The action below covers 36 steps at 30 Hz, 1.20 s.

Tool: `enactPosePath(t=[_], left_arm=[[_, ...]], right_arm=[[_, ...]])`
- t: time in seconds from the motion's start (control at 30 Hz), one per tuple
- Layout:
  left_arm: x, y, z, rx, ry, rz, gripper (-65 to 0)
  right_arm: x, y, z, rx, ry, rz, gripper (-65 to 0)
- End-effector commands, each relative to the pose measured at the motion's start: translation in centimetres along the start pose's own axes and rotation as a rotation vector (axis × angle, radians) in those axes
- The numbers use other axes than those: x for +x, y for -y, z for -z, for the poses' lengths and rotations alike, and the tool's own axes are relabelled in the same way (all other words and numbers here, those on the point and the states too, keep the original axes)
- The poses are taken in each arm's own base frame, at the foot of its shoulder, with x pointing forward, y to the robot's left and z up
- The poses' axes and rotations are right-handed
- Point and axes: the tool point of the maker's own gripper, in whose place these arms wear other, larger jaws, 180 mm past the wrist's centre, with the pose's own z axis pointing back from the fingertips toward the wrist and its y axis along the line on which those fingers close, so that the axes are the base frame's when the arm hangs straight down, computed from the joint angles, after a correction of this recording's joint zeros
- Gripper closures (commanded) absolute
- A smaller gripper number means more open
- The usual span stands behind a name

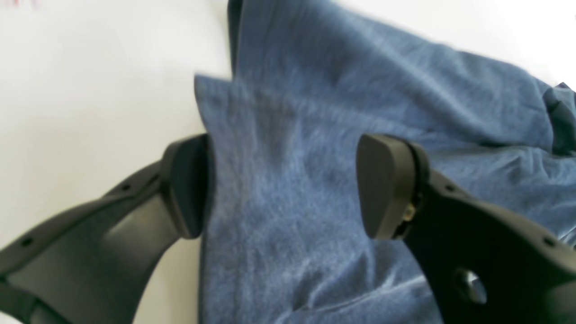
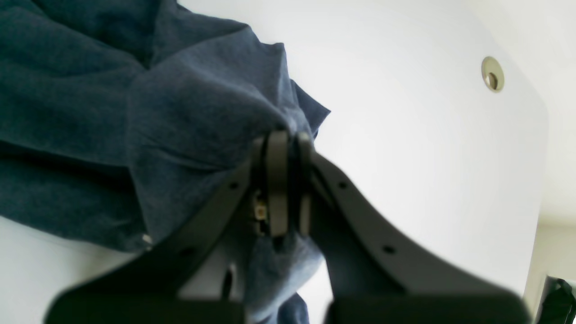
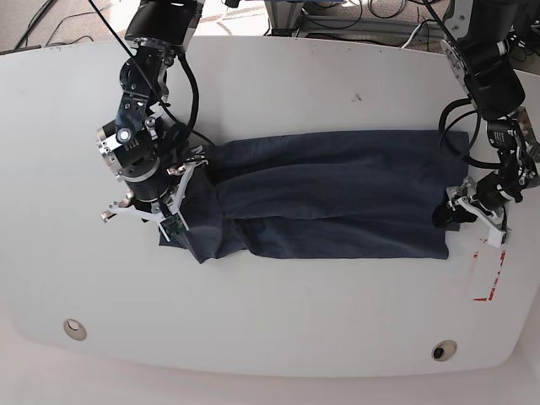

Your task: Layout the t-shirt on the table in an organized manner, then fold the t-shirt properly

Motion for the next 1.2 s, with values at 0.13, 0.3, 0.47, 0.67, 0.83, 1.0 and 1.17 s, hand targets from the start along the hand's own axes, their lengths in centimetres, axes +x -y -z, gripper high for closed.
enactPosePath(t=[0.13,0.3,0.47,0.67,0.83,1.0,1.17], left_arm=[[3.2,0.3,-0.9,-0.006,0.068,0.038,-45.8],[3.1,0.5,-0.8,-0.010,0.067,0.036,-45.8],[3.1,0.5,-0.7,-0.010,0.066,0.037,-45.8],[3.0,0.1,-1.0,-0.002,0.065,0.037,-45.8],[2.3,-2.1,-2.5,0.046,0.062,0.018,-45.8],[1.5,-2.6,-2.7,0.056,0.053,0.004,-45.8],[0.3,-2.8,-2.7,0.060,0.031,-0.003,-46.1]], right_arm=[[1.6,0.8,-0.4,-0.021,0.057,0.005,0.0],[1.6,0.8,-0.4,-0.021,0.057,0.005,0.0],[1.6,0.8,-0.4,-0.021,0.057,0.005,0.0],[1.6,0.8,-0.4,-0.021,0.057,0.005,0.0],[1.5,0.8,-0.4,-0.021,0.054,0.004,0.0],[1.6,0.7,-0.4,-0.021,0.055,0.005,0.0],[1.6,0.7,-0.4,-0.020,0.056,0.006,0.0]])
